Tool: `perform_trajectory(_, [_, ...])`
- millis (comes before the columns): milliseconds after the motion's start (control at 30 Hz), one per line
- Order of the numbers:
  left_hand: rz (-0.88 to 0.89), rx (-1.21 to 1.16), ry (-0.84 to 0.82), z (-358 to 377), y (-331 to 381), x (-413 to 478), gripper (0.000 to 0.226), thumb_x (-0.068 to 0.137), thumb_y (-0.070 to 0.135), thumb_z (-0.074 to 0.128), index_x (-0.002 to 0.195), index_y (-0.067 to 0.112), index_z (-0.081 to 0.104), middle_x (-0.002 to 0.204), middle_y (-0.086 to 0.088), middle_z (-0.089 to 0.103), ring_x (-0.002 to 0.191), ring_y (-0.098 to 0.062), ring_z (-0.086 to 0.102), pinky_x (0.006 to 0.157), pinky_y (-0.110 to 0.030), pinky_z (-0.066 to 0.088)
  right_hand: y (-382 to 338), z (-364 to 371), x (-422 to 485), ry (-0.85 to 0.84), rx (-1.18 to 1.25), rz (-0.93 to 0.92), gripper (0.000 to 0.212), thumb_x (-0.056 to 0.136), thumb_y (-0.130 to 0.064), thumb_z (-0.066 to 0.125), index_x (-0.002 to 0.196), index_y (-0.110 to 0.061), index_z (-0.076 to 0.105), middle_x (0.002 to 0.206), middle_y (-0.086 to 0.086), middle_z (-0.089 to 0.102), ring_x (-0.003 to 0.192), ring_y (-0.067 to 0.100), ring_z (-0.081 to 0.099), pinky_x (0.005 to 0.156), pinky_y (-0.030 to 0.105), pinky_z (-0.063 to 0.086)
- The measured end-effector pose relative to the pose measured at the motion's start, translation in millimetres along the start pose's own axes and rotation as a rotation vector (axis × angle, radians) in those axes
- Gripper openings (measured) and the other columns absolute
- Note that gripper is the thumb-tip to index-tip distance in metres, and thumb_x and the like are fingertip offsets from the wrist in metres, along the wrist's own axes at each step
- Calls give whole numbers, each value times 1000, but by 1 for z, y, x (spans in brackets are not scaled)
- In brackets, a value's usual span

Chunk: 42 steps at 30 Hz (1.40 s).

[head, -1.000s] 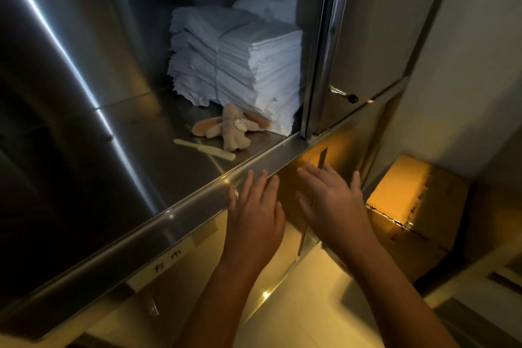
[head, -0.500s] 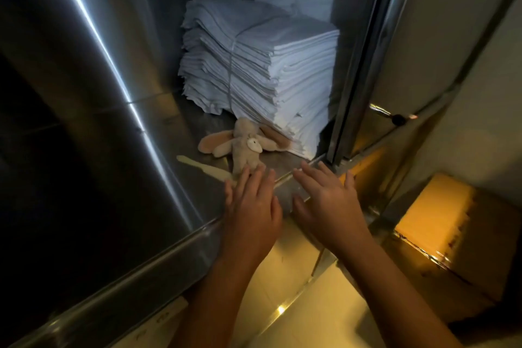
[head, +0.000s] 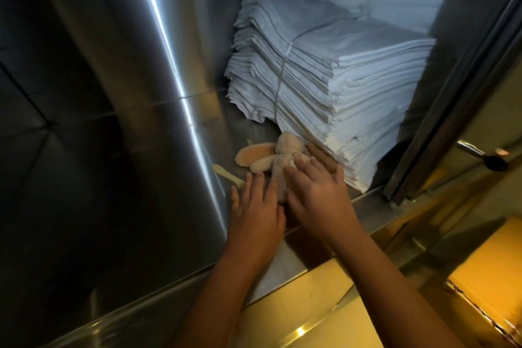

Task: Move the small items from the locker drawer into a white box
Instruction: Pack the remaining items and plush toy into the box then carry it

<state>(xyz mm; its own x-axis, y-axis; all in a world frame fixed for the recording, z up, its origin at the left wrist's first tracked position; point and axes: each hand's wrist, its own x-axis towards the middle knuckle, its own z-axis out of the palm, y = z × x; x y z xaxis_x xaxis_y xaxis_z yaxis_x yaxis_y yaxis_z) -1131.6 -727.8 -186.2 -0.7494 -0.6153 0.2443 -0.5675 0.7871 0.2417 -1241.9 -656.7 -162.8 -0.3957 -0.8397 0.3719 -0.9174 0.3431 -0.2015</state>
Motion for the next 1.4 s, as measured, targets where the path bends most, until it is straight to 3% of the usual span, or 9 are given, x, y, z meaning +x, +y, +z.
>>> perform_trajectory(133, [-21, 26, -43, 6, -5, 4, 60, 97, 34, 33, 148, 19, 4, 156, -7, 2, 142, -21, -8, 112, -44, -6, 0, 7, 14, 75, 43, -43, 36, 82, -23, 65, 115, -10, 63, 128, 15, 55, 121, 36, 48, 96, 61, 28])
perform_trajectory(400, [-123, 24, -66, 19, -5, 7, 60, 97, 40, 30, 148, 17, 7, 155, -9, 6, 142, -23, -4, 109, -42, -8, 7, 21, 40, -22, 78, -157, 38, 89, -26, 52, 124, -12, 54, 145, 11, 36, 136, 28, 25, 104, 50, 19])
perform_trajectory(667, [-142, 32, -93, 18, -2, -3, 59, 97, 42, 26, 147, 16, 10, 155, -7, 7, 141, -20, -5, 108, -41, -9, 21, 19, 31, -54, 211, -248, 32, 83, -13, 61, 115, -8, 62, 137, 18, 45, 129, 39, 36, 95, 54, 36])
perform_trajectory(1033, [-117, 24, -120, 14, 18, -46, 70, 94, 48, 33, 148, 18, 0, 156, -3, -6, 137, -11, -18, 105, -33, -14, 34, 11, -8, -93, 262, -362, 43, 84, -26, 54, 123, -10, 57, 141, 18, 41, 132, 41, 31, 99, 60, 33])
perform_trajectory(1233, [-116, 102, -87, 17, 26, -60, 64, 96, 36, 35, 148, 16, 3, 156, -4, -4, 140, -17, -14, 103, -33, -18, 36, 7, -21, -163, 242, -400, 65, 80, -57, 48, 133, -19, 47, 147, 16, 30, 136, 38, 21, 103, 59, 29])
perform_trajectory(1333, [-97, 143, -103, 22, 27, -66, 61, 96, 20, 39, 147, 15, 7, 156, -6, -4, 140, -20, -13, 94, -30, -31, 35, 6, -26, -162, 250, -405, 67, 77, -55, 57, 132, -18, 48, 148, 16, 29, 137, 38, 19, 103, 60, 28])
perform_trajectory(1400, [-77, 170, -52, 23, 27, -70, 63, 90, 11, 49, 146, 11, 18, 155, -12, 7, 141, -23, -6, 95, -34, -29, 35, 6, -29, -152, 246, -413, 66, 77, -49, 64, 133, -16, 48, 147, 17, 28, 137, 38, 20, 103, 61, 28])
